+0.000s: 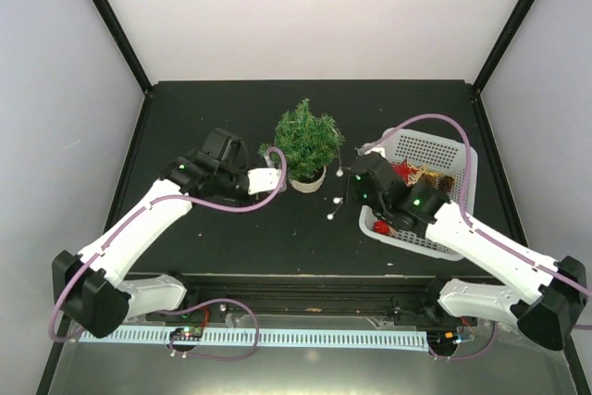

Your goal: Decorate the small christmas tree

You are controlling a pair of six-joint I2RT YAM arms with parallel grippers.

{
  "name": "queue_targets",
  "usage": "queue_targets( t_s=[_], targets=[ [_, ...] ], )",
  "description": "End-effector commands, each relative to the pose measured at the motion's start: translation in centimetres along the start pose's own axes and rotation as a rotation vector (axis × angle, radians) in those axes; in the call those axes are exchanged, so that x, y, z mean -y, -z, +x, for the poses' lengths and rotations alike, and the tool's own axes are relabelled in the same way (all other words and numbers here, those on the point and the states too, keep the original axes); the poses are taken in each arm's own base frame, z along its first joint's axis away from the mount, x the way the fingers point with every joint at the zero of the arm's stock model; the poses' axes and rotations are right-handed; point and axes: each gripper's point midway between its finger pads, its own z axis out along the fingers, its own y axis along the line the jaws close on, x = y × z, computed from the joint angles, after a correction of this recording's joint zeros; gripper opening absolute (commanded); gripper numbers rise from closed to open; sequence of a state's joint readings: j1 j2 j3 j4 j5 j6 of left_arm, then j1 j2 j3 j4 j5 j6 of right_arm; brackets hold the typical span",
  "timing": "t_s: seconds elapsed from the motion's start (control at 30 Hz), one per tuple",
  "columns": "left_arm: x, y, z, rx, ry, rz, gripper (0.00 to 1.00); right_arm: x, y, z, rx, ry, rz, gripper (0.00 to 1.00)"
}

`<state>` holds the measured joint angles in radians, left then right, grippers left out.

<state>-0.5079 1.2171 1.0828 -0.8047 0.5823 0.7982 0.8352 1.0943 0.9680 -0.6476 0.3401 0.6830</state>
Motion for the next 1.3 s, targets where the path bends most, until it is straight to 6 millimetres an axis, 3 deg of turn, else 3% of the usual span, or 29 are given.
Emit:
queue_targets(
  t_s=[0.0, 0.13, 0.43, 0.73, 1.13, 1.27],
  targets=[
    [-0.7, 1.7, 1.7, -0.046, -0.029, -0.108, 0.02, -3.4, -0.8, -0.5, -0.014, -0.034, -0.138, 0.01],
    [-1.2, 2.1, 2.1, -0.032, -0.016, -0.136, 0.02, -5.6, -0.9, -0.1, -0.039, -0.011, -0.220, 0.01],
    [-0.8, 0.1, 0.6, 0.067, 0.062, -0.008, 0.06, -11.4, 0.0, 0.4, -0.083, 0.042, -0.412, 0.01],
    [0.0, -0.2, -0.9, 0.139, 0.070, 0.079, 0.14, -16.3, -0.2, -1.5, -0.101, 0.070, -0.518, 0.01],
    [0.1, -0.1, -3.1, 0.234, 0.073, 0.145, 0.19, -18.8, -0.3, -2.0, -0.135, 0.071, -0.583, 0.01],
    [-0.5, -1.0, -3.3, 0.229, 0.113, 0.185, 0.06, -19.2, -0.5, -1.9, -0.144, 0.071, -0.594, 0.01]
  ],
)
